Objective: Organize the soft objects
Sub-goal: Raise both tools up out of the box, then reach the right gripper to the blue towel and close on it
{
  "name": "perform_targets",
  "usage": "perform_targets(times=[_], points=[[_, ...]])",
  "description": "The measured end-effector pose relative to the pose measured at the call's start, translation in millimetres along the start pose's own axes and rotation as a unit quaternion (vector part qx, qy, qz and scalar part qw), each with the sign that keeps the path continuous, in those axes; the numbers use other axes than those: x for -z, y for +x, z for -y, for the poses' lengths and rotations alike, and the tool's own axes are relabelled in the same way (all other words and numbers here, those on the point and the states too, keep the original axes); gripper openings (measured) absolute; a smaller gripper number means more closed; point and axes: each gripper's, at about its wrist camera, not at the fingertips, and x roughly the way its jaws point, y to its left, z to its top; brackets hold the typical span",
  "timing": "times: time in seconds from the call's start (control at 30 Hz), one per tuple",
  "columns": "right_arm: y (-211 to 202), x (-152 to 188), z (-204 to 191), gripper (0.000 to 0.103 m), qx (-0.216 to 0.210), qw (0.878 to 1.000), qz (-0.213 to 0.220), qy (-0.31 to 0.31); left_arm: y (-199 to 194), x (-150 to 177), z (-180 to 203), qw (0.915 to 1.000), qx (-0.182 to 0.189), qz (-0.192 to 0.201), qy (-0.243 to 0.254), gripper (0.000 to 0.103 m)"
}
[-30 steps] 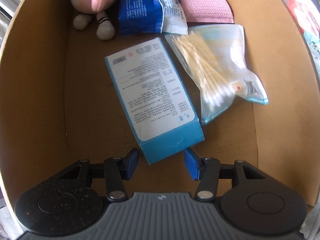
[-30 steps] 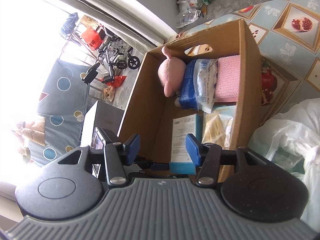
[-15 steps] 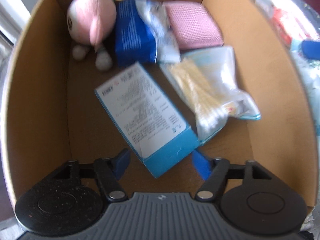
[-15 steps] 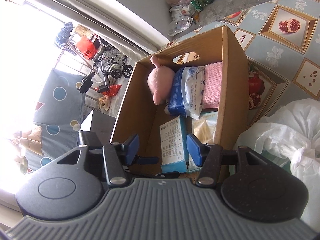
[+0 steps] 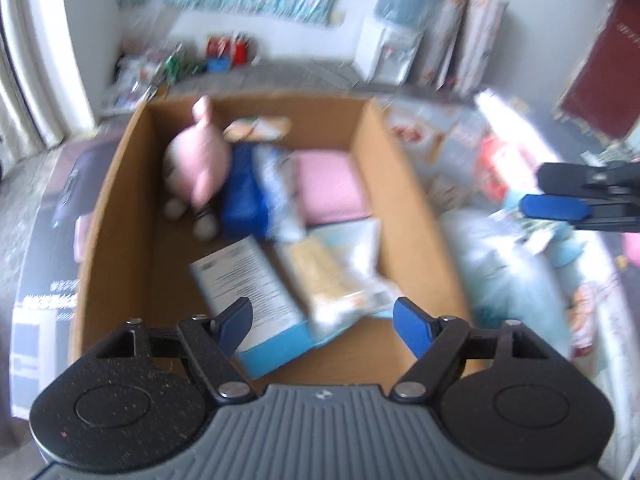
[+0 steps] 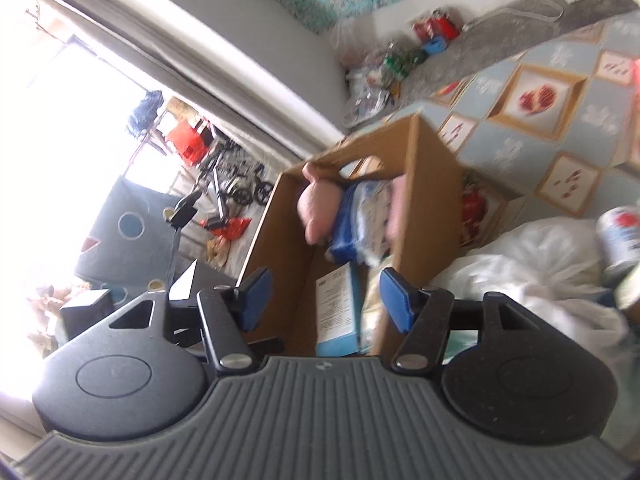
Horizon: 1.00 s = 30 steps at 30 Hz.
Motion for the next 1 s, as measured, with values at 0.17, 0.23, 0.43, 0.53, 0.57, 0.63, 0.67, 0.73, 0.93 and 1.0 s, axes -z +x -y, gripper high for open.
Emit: perform_targets(times=[0.17,0.23,0.43,0.53,0.57,0.63,0.67,0.73,0.93,1.0], points=[[-63.7,3.4,34.0,0.068,0.047,0.997,0.056,0.001,-4.1,6.4,50.7,0.9984,0.028,0.042,0.026,0.080],[-87.8,6.8,51.7,0.069,0.067,0.995,0.074,0.009,-2.0,8.0,70.6,0.9970,0.040,0.056,0.036,0.081],[-143.9,22.2,107.3,0.071,0.112,0.987,0.109,0.038,13.9,15.0,127.2,0.9932,0.063,0.073,0.065,0.081],[-158.6,28.2,132.4,0.071,0.131,0.983,0.114,0.052,24.3,18.3,156.3,0.9908,0.064,0.083,0.085,0.081],[-161.3,29.5,139.8,0.071,0.137,0.983,0.114,0.055,27.8,19.4,166.6,0.9898,0.067,0.087,0.091,0.081],[-166.2,28.8,154.0,0.071,0.148,0.981,0.111,0.055,36.5,23.2,188.0,0.9867,0.079,0.098,0.102,0.081],[-168.0,27.1,160.5,0.071,0.156,0.980,0.108,0.051,40.9,25.3,198.3,0.9851,0.086,0.104,0.107,0.081],[-169.8,19.4,170.5,0.071,0.177,0.979,0.097,0.027,52.4,29.4,220.7,0.9813,0.097,0.117,0.118,0.081],[-153.7,-4.8,188.8,0.071,0.244,0.957,0.024,-0.153,91.7,40.8,277.2,0.9708,0.077,0.160,0.161,0.074],[-144.0,-9.5,192.9,0.071,0.256,0.942,-0.008,-0.217,104.6,42.2,290.7,0.9694,0.065,0.158,0.176,0.072]])
